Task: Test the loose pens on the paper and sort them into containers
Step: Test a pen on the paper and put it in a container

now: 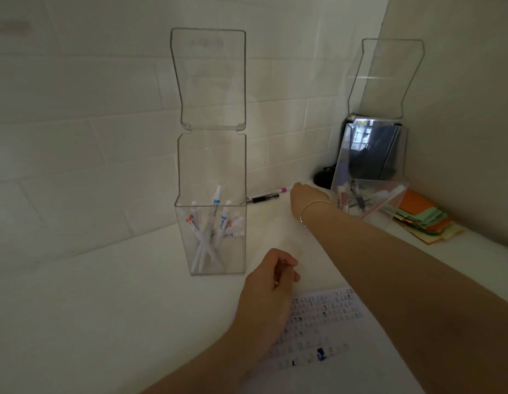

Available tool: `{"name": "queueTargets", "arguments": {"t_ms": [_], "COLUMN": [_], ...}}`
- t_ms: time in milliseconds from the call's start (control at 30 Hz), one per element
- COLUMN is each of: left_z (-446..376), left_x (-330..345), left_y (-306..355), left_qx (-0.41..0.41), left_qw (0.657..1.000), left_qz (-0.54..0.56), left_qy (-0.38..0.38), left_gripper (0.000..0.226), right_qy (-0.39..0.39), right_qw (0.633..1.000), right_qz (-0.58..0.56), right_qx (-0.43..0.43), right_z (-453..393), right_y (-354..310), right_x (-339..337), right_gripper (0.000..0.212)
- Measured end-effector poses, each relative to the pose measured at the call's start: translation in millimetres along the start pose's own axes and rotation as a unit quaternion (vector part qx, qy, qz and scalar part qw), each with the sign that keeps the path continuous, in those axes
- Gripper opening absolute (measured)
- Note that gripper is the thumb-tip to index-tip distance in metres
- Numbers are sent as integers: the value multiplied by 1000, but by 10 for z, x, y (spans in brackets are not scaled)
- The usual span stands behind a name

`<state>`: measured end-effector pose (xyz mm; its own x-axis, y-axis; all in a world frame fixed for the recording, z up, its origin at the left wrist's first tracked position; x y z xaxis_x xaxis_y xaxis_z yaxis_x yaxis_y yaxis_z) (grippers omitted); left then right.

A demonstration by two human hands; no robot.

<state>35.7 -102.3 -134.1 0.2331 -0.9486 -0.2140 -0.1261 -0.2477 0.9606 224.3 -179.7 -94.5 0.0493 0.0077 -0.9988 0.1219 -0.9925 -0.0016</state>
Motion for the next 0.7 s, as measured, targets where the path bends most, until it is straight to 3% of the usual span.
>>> {"name": "queueTargets", "arguments": {"t_ms": [100, 233, 267, 333, 367, 467, 533, 600, 700], "left_z": [-1, -1, -3, -3, -5, -15, -38, -53, -72], "left_x": [5, 0, -3, -3, -2, -2, -20, -35, -27], "left_y": [0, 2, 1, 7, 12, 17, 10, 4, -11], "left_qx": [1, 9, 13, 16, 15, 11, 6, -1, -21], "left_qw": [1000, 1000, 1000, 1000, 1000, 999, 999, 999, 998], "left_qz": [1, 7, 6, 9, 16, 32, 44, 53, 56], "left_qy": [0, -5, -5, -7, -8, -9, 0, 4, 0], "left_gripper": [20, 19, 19, 18, 18, 17, 18, 19, 19], "right_qy": [28, 129, 132, 99, 75, -19, -79, -121, -95], "right_qw": [999, 986, 987, 986, 965, 836, 769, 733, 682], "right_qz": [33, 80, 47, -127, -252, -549, -633, -666, -724], "right_qx": [-14, -75, -74, -45, -25, 1, -42, -69, -52], "right_z": [16, 178, 254, 437, 551, 1090, 1441, 1721, 1897], "right_y": [-35, -205, -202, -119, -59, 122, 228, 332, 529], "right_x": [-24, -385, -517, -756, -840, -948, -937, -879, -788], "right_gripper": [34, 29, 29, 30, 30, 31, 28, 17, 22]}}
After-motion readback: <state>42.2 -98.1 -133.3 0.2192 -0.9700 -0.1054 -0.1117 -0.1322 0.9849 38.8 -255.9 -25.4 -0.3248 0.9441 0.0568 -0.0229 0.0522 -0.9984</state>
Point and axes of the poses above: each hand's wrist, its own z-axis away from the middle knuckle, its own x-axis out of the palm, y = z × x, the point moved 6 cm from there along -z, towards the middle knuckle, and after that the axes turned 4 degrees about y, right-handed, at the moved point
